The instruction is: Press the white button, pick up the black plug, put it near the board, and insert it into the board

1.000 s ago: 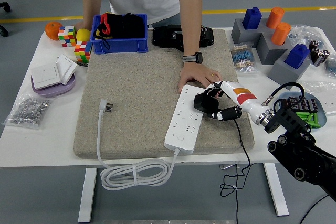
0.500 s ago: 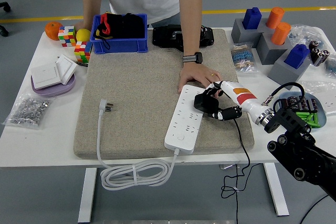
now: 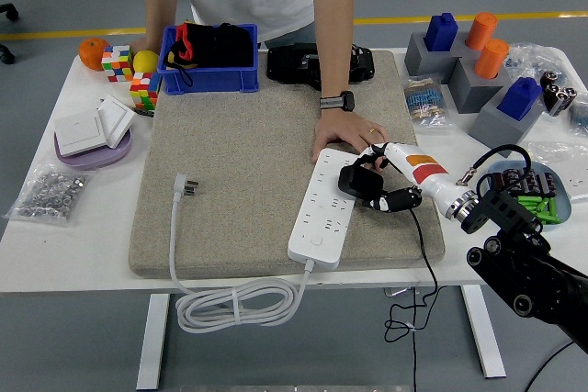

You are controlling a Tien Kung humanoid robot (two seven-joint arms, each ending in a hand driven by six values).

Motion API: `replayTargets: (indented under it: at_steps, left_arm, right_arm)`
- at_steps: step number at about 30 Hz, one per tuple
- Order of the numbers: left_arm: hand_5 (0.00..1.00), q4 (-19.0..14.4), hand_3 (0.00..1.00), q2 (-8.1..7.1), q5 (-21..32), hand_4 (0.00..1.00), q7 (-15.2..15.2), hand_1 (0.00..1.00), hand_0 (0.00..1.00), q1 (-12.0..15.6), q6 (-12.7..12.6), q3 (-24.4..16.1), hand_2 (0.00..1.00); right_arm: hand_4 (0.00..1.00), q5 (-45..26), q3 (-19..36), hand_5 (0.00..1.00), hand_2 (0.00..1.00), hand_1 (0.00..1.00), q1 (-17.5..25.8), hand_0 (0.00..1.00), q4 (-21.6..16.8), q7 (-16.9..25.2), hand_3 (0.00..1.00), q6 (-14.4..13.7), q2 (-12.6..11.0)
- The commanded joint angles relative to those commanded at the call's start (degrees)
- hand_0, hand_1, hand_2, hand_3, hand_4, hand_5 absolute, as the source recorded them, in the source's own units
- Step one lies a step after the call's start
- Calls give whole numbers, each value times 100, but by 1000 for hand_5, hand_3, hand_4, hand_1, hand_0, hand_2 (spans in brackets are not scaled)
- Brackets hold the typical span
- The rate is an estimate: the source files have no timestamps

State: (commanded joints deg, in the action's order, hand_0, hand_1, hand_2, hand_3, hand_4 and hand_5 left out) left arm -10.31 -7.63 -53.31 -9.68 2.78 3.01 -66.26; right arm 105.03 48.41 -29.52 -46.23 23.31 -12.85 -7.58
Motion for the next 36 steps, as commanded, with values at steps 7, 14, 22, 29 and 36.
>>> replayTargets:
  at_steps: [7, 14, 22, 29, 36]
  left_arm:
    - [287, 0, 764, -1, 19, 683, 0, 720, 742, 1, 3, 43, 696]
    - [287, 0, 765, 0, 13, 683, -3, 720, 742, 6, 1, 46, 697]
    - [287, 0, 765, 10, -5, 683, -4, 721, 742, 17, 1, 23, 697]
    - [287, 0, 763, 23, -5, 683, -3, 719, 742, 26, 3, 22, 697]
    - [287, 0, 763, 25, -25, 683, -5, 719, 742, 14, 2, -6, 696]
  right_arm:
    - [998, -13, -3, 66, 672, 683, -8, 568, 4, 12, 674, -11, 4]
    - [998, -18, 12, 80, 676, 688, -6, 568, 3, 15, 688, -16, 1]
    - [998, -30, 20, 98, 693, 706, 13, 585, 1, 17, 713, -11, 1]
    - [998, -46, 28, 122, 738, 752, 33, 667, -26, 9, 747, 5, -5]
    - [998, -86, 27, 187, 801, 809, 53, 769, -207, -45, 796, 86, -40]
